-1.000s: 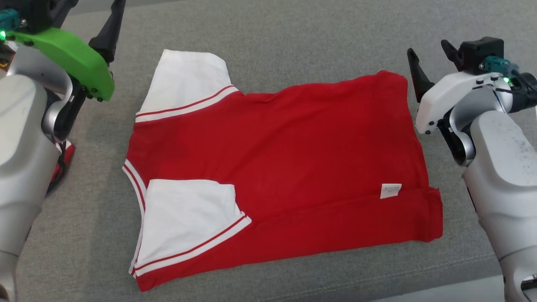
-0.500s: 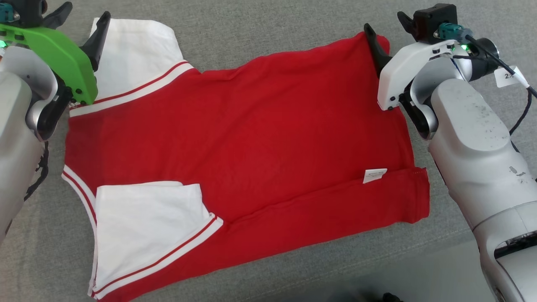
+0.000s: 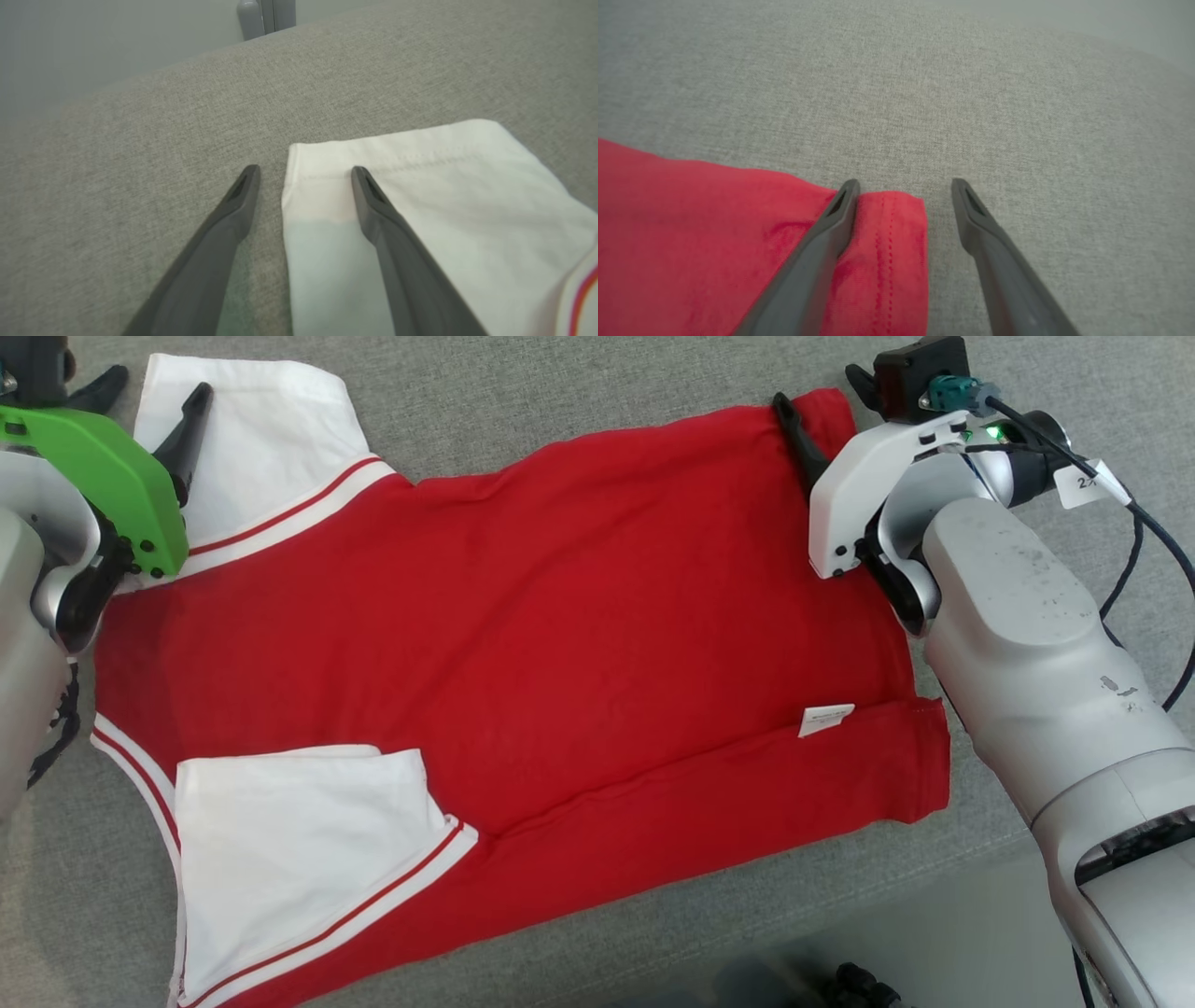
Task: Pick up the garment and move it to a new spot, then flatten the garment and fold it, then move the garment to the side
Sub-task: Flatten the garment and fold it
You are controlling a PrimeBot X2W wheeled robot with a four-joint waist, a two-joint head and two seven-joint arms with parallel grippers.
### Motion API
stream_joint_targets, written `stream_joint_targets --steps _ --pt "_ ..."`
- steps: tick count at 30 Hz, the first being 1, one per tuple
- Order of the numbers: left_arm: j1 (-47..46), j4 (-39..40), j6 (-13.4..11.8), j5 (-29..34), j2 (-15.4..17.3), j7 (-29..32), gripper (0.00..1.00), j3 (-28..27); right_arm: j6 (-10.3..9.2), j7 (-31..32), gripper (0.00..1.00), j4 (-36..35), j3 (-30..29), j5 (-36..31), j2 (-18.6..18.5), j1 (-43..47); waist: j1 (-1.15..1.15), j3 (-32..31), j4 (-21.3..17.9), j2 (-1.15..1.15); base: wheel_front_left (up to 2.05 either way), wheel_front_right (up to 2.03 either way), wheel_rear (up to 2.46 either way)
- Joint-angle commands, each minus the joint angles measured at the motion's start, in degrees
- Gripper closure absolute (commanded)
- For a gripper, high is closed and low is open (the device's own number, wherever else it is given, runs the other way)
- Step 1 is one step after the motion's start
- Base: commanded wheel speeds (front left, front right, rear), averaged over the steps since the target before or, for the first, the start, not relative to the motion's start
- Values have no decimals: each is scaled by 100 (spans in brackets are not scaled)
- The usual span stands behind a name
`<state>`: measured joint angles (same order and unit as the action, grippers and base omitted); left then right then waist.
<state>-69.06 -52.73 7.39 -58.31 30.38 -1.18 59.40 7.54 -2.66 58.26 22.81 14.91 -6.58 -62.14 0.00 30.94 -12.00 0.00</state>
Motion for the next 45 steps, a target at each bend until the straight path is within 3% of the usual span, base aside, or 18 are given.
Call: stream_joint_targets --steps 1,5,6,7,8,18,30,32,38,45 --pt "-110 -97 19 -70 27 -38 0 51 -11 0 0 112 62 75 0 7 0 22 -26 0 0 0 0" --pt "-84 -280 19 -301 -39 72 0 141 -10 53 0 196 212 322 110 50 0 21 -85 0 0 0 0" --pt "-55 -289 20 -381 -61 112 55 156 -6 64 28 174 251 419 139 56 0 15 -99 0 0 0 0" --pt "-47 -287 20 -430 -66 120 100 187 -6 83 74 141 314 496 160 55 0 8 -112 0 0 0 0" --pt "-54 -281 20 -452 -57 107 100 226 -6 79 100 106 372 541 164 49 0 4 -119 0 0 0 0" --pt "-276 -93 7 -969 -114 -465 100 199 -11 -430 100 -109 727 869 -92 -84 0 -158 123 0 0 0 0" --pt "478 1540 7 -1510 227 -1367 100 184 -11 -1191 100 -67 758 1048 -567 709 0 -973 827 0 0 0 0" --pt "708 1865 7 -1373 324 -1401 100 118 -11 -1230 100 -159 704 1053 -658 878 0 -1095 920 0 0 0 0" --pt "1721 2891 7 -761 352 -1398 100 -815 -11 -1253 100 -670 386 901 -909 1444 0 -1355 1118 0 0 0 0" --pt "3238 3605 -82 111 12 -1401 100 -1717 -11 -1252 100 -1402 -221 574 -981 2323 0 -1666 1275 0 0 0 0"
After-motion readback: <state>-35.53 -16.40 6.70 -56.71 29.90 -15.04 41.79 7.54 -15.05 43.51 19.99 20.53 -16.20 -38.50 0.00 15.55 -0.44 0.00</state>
